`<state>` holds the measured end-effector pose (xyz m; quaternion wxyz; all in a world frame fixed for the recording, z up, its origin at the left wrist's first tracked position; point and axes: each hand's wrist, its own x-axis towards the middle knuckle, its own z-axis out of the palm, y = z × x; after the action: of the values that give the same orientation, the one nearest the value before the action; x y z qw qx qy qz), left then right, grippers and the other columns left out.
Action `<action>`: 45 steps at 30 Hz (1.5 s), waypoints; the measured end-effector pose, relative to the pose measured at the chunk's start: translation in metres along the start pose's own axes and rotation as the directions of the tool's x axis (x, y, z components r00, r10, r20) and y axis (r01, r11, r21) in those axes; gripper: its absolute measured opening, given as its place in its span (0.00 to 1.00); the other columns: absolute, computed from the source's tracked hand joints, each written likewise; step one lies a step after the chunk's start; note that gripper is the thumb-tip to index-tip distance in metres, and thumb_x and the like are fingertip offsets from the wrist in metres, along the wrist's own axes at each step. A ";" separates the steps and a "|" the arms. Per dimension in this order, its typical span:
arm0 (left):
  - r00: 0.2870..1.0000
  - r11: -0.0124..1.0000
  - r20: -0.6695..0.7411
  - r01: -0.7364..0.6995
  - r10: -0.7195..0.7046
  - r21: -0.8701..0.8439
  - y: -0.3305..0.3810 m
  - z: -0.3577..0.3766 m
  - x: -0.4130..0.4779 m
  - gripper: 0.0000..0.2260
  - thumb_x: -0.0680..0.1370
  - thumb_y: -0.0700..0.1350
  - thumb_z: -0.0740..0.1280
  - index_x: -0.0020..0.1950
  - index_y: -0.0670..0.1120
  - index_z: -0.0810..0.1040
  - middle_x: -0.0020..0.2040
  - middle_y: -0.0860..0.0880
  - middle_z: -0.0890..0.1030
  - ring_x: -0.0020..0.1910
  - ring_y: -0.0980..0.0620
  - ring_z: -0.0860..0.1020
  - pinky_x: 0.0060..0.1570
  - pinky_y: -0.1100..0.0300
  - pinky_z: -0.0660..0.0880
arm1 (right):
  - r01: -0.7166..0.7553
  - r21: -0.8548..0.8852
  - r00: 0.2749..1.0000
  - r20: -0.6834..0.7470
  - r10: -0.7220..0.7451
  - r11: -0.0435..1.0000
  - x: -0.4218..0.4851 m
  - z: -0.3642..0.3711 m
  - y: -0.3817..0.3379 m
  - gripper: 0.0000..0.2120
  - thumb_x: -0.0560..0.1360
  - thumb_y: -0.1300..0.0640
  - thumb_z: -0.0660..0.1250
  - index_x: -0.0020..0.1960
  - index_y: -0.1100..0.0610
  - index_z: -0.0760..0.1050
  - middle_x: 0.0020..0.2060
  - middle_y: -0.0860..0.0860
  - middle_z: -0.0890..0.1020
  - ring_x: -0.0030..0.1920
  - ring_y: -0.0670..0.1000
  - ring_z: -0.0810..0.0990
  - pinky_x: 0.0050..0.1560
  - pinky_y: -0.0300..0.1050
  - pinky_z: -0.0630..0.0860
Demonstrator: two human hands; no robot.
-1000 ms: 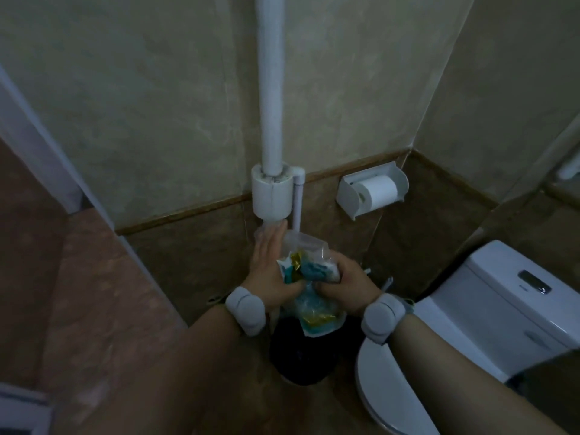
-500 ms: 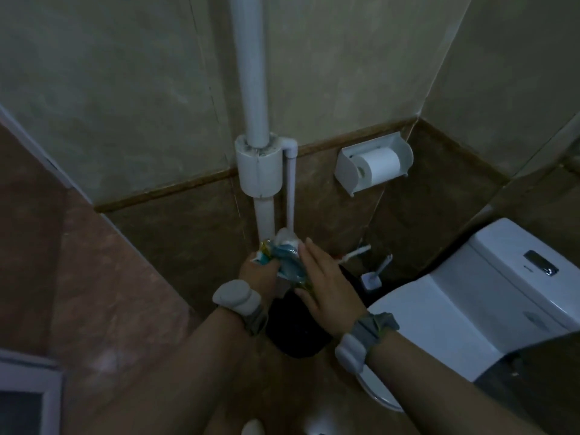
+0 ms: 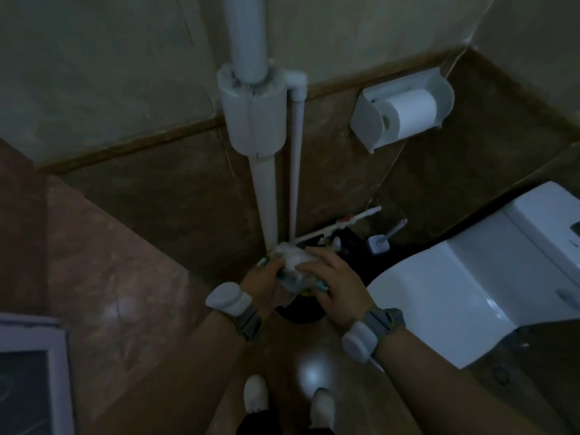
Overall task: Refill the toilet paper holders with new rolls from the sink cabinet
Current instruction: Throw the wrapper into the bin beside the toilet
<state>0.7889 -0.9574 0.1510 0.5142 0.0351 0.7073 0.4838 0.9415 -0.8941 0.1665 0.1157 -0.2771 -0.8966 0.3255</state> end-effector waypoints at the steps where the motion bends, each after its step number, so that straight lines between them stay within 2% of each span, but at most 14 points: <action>1: 0.995 0.992 0.002 -0.101 0.101 0.077 -0.009 -0.004 0.008 0.14 0.79 0.39 0.63 0.64 0.41 0.68 0.55 0.44 0.75 0.58 0.41 0.74 0.43 0.67 0.76 | -0.008 0.007 1.000 0.012 0.008 1.000 0.002 0.008 0.008 0.17 0.72 0.65 0.65 0.59 0.56 0.77 0.66 0.60 0.71 0.63 0.63 0.72 0.61 0.49 0.69; 3: 0.947 0.932 0.064 -0.322 0.315 0.165 -0.024 -0.013 0.026 0.26 0.76 0.36 0.66 0.70 0.44 0.60 0.58 0.49 0.72 0.59 0.48 0.73 0.42 0.72 0.75 | -0.018 0.031 0.999 0.029 0.017 0.999 0.008 0.023 0.026 0.15 0.70 0.68 0.64 0.56 0.60 0.77 0.63 0.61 0.74 0.60 0.62 0.74 0.59 0.46 0.69; 5: 0.908 0.888 0.228 -0.400 0.351 0.227 -0.039 -0.015 0.049 0.22 0.75 0.37 0.68 0.65 0.50 0.66 0.57 0.53 0.74 0.58 0.51 0.75 0.46 0.73 0.74 | -0.070 0.078 0.997 0.032 0.068 0.994 0.016 0.045 0.051 0.18 0.70 0.67 0.63 0.59 0.59 0.74 0.64 0.59 0.73 0.61 0.59 0.73 0.59 0.45 0.70; 7: 0.898 0.835 0.284 -0.424 0.337 0.350 -0.061 -0.014 0.075 0.18 0.74 0.39 0.69 0.61 0.52 0.70 0.58 0.50 0.76 0.58 0.50 0.75 0.52 0.66 0.75 | -0.182 0.116 0.983 0.047 0.178 0.976 0.022 0.068 0.074 0.21 0.72 0.65 0.62 0.64 0.58 0.69 0.67 0.56 0.71 0.64 0.57 0.72 0.61 0.44 0.70; 9: 0.916 0.768 0.219 -0.401 0.335 0.500 -0.090 -0.010 0.107 0.19 0.75 0.40 0.69 0.64 0.46 0.70 0.62 0.44 0.75 0.61 0.45 0.73 0.60 0.53 0.72 | -0.255 0.089 0.966 0.063 0.251 0.963 0.030 0.096 0.101 0.19 0.73 0.66 0.63 0.63 0.60 0.70 0.69 0.58 0.69 0.65 0.59 0.71 0.60 0.46 0.71; 13: 0.943 0.621 0.136 -0.305 0.304 0.722 -0.145 -0.002 0.165 0.29 0.76 0.47 0.67 0.74 0.45 0.61 0.73 0.42 0.66 0.71 0.42 0.64 0.69 0.54 0.60 | -0.343 0.025 0.934 0.121 0.337 0.939 0.043 0.144 0.149 0.15 0.74 0.65 0.63 0.60 0.62 0.73 0.66 0.59 0.70 0.63 0.61 0.72 0.56 0.46 0.71; 19: 0.950 0.497 0.160 -0.279 0.268 0.822 -0.200 -0.011 0.246 0.29 0.77 0.47 0.65 0.75 0.46 0.59 0.74 0.41 0.63 0.72 0.41 0.62 0.70 0.49 0.61 | -0.411 -0.081 0.894 0.160 0.418 0.908 0.056 0.214 0.214 0.16 0.76 0.60 0.61 0.64 0.58 0.70 0.68 0.57 0.68 0.66 0.60 0.68 0.61 0.52 0.71; 22: 0.964 0.534 0.165 -0.252 0.207 0.807 -0.217 -0.015 0.274 0.28 0.76 0.51 0.62 0.74 0.43 0.61 0.73 0.38 0.65 0.71 0.39 0.64 0.70 0.48 0.61 | -0.448 -0.141 0.868 0.169 0.467 0.883 0.066 0.253 0.240 0.18 0.77 0.59 0.60 0.66 0.57 0.68 0.70 0.56 0.65 0.67 0.61 0.66 0.61 0.56 0.71; 25: 0.955 0.464 0.180 -0.272 0.234 0.843 -0.243 -0.023 0.302 0.29 0.75 0.51 0.65 0.73 0.45 0.62 0.71 0.39 0.67 0.69 0.39 0.66 0.68 0.48 0.64 | -0.486 -0.225 0.826 0.197 0.528 0.845 0.068 0.300 0.271 0.23 0.77 0.56 0.60 0.71 0.55 0.62 0.73 0.57 0.62 0.71 0.60 0.61 0.68 0.56 0.63; 27: 0.958 0.445 0.201 -0.273 0.204 0.853 -0.259 -0.025 0.313 0.33 0.73 0.59 0.62 0.75 0.46 0.59 0.73 0.40 0.64 0.71 0.40 0.64 0.70 0.46 0.62 | -0.466 -0.271 0.818 0.230 0.526 0.842 0.064 0.323 0.289 0.28 0.75 0.54 0.63 0.73 0.53 0.59 0.74 0.56 0.59 0.75 0.60 0.55 0.72 0.58 0.57; 29: 0.957 0.431 0.213 -0.279 0.196 0.858 -0.264 -0.024 0.319 0.36 0.72 0.63 0.58 0.75 0.46 0.57 0.74 0.39 0.63 0.72 0.40 0.63 0.71 0.45 0.59 | -0.472 -0.258 0.816 0.234 0.529 0.843 0.062 0.328 0.298 0.32 0.73 0.53 0.66 0.74 0.52 0.57 0.75 0.56 0.58 0.75 0.60 0.51 0.72 0.60 0.56; 32: 0.951 0.424 0.192 -0.282 0.243 0.860 -0.273 -0.024 0.322 0.30 0.76 0.51 0.65 0.75 0.47 0.58 0.73 0.39 0.64 0.71 0.38 0.63 0.70 0.46 0.60 | -0.483 -0.219 0.822 0.219 0.525 0.848 0.056 0.331 0.300 0.34 0.71 0.53 0.68 0.74 0.50 0.59 0.74 0.57 0.60 0.75 0.63 0.53 0.71 0.62 0.58; 34: 0.944 0.424 0.197 -0.298 0.266 0.855 -0.270 -0.025 0.316 0.30 0.75 0.49 0.67 0.75 0.48 0.60 0.72 0.38 0.65 0.70 0.37 0.64 0.68 0.45 0.61 | -0.480 -0.224 0.823 0.218 0.524 0.848 0.053 0.326 0.294 0.34 0.71 0.54 0.68 0.74 0.49 0.58 0.74 0.57 0.60 0.74 0.62 0.54 0.71 0.61 0.58; 45: 0.925 0.388 0.123 -0.268 0.359 0.882 -0.148 -0.030 0.201 0.30 0.73 0.60 0.56 0.72 0.48 0.67 0.70 0.40 0.70 0.68 0.39 0.67 0.68 0.47 0.63 | -0.368 -0.219 0.905 0.139 0.402 0.904 0.053 0.190 0.170 0.33 0.73 0.51 0.65 0.74 0.50 0.56 0.74 0.58 0.60 0.74 0.62 0.55 0.73 0.58 0.56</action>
<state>0.7383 -0.9452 -0.0947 0.2872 0.4087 0.8560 0.1332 0.8956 -0.8547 -0.0872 -0.0598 -0.4283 -0.8571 0.2799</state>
